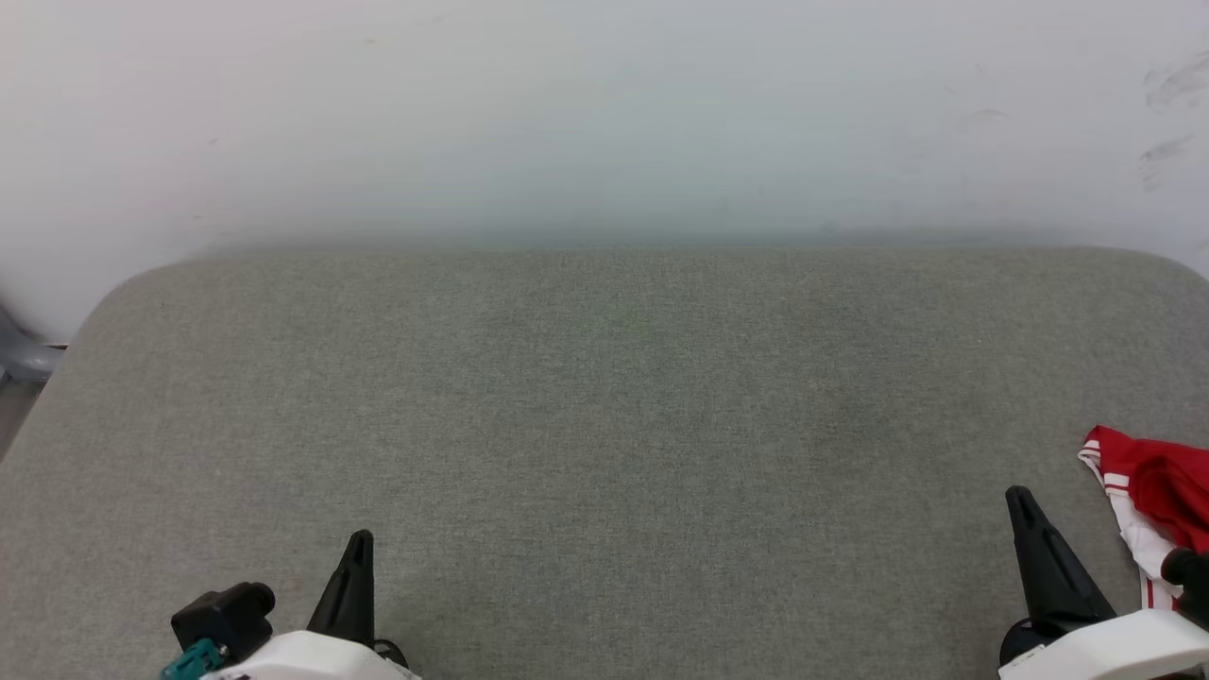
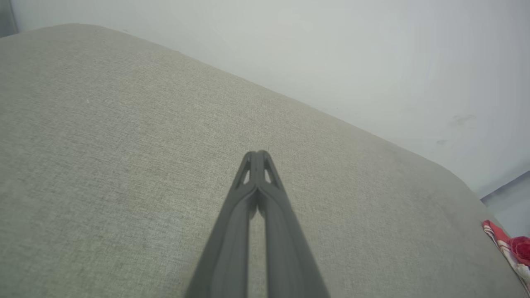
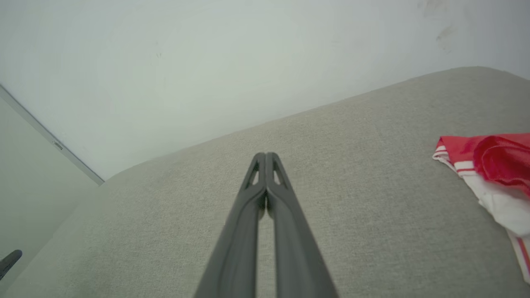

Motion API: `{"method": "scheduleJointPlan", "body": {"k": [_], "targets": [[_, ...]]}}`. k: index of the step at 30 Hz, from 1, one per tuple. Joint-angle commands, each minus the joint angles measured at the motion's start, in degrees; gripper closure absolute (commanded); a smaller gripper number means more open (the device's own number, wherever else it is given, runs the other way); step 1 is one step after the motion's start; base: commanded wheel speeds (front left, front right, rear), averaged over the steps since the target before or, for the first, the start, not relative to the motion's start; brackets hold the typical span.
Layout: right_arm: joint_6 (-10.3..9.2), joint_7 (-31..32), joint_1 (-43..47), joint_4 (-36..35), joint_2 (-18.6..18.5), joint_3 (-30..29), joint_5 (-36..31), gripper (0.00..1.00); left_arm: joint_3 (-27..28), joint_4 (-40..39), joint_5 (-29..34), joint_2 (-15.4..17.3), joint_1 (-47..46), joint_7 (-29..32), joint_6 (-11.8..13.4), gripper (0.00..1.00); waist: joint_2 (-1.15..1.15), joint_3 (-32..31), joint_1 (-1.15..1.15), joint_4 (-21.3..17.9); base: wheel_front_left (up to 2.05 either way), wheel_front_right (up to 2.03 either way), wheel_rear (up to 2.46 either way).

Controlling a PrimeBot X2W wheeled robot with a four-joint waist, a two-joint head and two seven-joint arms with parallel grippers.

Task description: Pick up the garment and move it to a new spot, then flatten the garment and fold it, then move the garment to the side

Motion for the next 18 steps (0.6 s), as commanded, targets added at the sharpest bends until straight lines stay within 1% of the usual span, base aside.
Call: {"method": "scheduleJointPlan", "body": {"k": [1,18], "targets": [[-0.01,-0.02,-2.03,0.16,-0.51,0.09,3.12,1.0,1.04,-0.44,-2.47,-0.22,-1.9,0.58,-0.63,1.0,0.0,0.03,0.0,-0.01,0.0,0.0,0.0],[-0.01,0.18,-5.0,4.91,-0.76,0.4,18.24,1.0,4.45,0.97,-15.29,-1.96,-3.89,4.18,-3.22,1.0,0.0,0.35,0.0,-0.14,0.0,0.0,0.0]]}}
